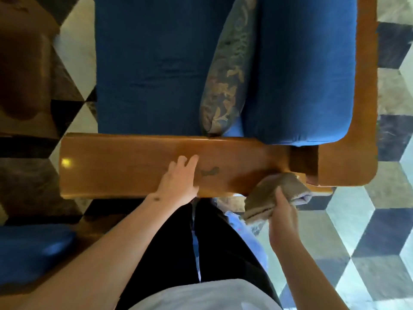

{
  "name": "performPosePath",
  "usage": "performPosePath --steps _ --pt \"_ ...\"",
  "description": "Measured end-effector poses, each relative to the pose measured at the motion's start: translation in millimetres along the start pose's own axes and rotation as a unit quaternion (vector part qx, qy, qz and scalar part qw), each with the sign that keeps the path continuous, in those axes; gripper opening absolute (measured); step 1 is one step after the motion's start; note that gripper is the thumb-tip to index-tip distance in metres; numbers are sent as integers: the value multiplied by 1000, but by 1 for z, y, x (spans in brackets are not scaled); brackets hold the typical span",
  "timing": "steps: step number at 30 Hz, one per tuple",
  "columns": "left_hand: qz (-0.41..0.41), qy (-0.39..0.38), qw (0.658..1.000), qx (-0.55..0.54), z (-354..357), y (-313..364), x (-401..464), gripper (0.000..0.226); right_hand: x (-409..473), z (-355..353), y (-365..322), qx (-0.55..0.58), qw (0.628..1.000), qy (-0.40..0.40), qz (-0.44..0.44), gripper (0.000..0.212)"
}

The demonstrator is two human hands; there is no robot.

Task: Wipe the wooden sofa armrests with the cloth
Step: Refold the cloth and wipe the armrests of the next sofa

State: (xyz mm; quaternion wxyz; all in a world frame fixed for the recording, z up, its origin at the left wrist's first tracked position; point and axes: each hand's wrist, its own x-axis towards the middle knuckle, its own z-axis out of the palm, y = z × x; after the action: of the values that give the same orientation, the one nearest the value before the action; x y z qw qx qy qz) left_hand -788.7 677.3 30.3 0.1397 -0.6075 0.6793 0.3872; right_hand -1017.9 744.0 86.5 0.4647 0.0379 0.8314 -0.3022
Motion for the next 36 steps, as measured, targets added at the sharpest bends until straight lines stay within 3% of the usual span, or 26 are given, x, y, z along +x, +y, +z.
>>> performPosePath --steps 5,9,16,18,23,25,27,30,36 --pt "-17 42 992 118 14 -43 13 111 35 61 14 -86 992 -36 -81 14" --pt "-30 31 989 145 15 -55 19 130 49 81 18 -152 983 -31 -97 49" --pt "-81 -1 989 120 15 -50 41 140 62 97 32 -295 931 -24 -215 66" --pt "-79 2 989 125 16 -51 45 140 71 89 29 -346 893 -43 -283 74" --pt "-63 -1 985 159 20 -43 46 145 103 43 13 -548 721 -140 -401 86" --pt "-47 -3 984 169 22 -33 45 147 116 24 6 -593 674 -154 -413 91" --pt "-37 -9 984 175 23 -21 45 146 128 5 1 -600 673 -138 -410 95" --pt "-39 -14 982 185 24 -1 47 141 138 -16 4 -562 701 -83 -431 86" --pt "-52 36 978 199 33 15 55 135 136 28 38 -408 794 11 -452 80"
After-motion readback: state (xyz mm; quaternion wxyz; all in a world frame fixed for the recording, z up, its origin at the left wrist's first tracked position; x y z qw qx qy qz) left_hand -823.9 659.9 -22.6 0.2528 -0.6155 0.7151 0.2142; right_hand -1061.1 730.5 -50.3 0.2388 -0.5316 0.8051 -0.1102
